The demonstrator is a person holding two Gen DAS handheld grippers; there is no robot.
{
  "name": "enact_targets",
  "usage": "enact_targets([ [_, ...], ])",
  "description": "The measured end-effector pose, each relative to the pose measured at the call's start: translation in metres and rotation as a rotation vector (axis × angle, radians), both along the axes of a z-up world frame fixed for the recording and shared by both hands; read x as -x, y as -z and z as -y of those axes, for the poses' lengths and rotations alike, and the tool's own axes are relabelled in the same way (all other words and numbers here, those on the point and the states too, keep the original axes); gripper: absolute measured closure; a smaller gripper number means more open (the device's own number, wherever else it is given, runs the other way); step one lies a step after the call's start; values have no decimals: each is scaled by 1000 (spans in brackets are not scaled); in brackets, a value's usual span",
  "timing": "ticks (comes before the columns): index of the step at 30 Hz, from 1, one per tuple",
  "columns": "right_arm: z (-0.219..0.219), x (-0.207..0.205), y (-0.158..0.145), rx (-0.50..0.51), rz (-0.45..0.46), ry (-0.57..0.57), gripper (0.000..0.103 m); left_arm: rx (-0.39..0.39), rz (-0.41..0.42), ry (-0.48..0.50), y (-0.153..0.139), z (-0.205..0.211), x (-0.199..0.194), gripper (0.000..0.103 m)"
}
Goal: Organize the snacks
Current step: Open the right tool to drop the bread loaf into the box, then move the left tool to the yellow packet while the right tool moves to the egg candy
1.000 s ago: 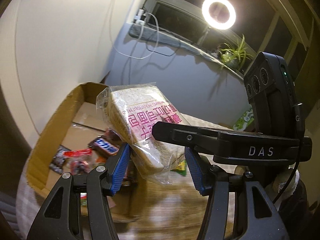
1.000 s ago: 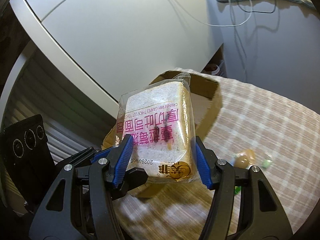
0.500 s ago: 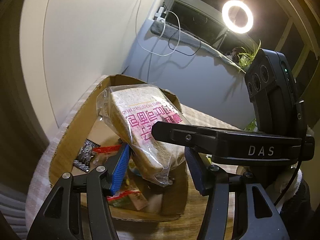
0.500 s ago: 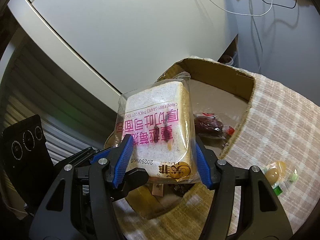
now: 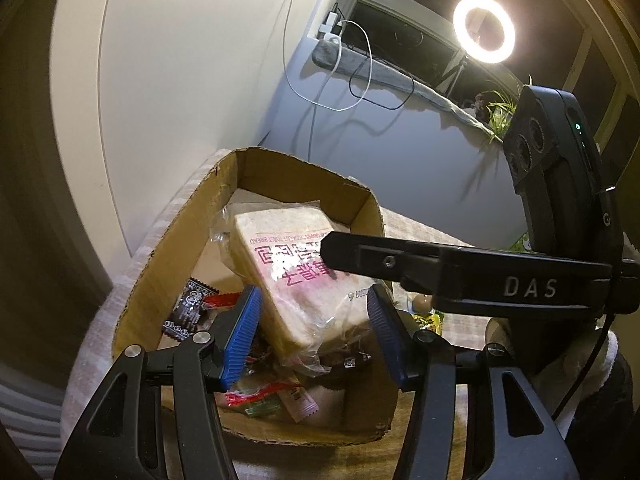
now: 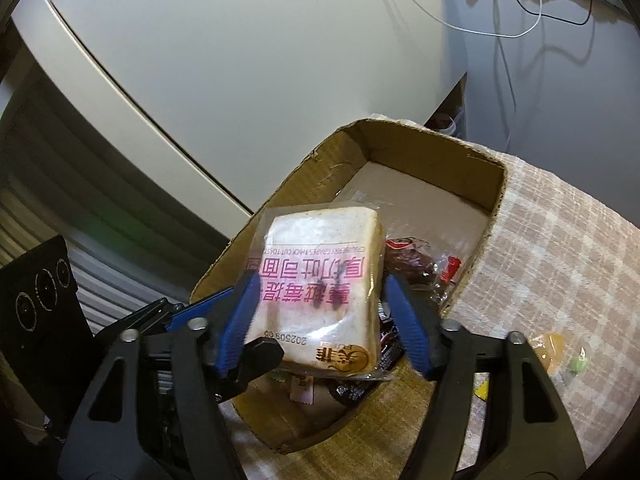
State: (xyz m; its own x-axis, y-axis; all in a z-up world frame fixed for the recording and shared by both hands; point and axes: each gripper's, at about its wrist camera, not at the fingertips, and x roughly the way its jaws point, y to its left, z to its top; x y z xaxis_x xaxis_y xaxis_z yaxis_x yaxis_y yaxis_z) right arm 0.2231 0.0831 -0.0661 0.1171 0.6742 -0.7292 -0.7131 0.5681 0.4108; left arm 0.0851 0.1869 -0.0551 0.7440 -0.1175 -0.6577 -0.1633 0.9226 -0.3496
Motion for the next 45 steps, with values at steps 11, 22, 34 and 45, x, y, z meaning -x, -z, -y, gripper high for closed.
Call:
enact_targets([
  [11,16,4,-13,8,64,43,25,-54,27,-37,-9,-5,11,50],
  [22,50,9,-30,-27,149,113,25,-108,65,-19,-23,18,20,50],
  [34,108,10,-40,-61,255,176,25,-134,96,46,-22,55,15,47],
  [45,180,-8,-15,65,276,223,14,-124,35,158,0,103,-5,47],
])
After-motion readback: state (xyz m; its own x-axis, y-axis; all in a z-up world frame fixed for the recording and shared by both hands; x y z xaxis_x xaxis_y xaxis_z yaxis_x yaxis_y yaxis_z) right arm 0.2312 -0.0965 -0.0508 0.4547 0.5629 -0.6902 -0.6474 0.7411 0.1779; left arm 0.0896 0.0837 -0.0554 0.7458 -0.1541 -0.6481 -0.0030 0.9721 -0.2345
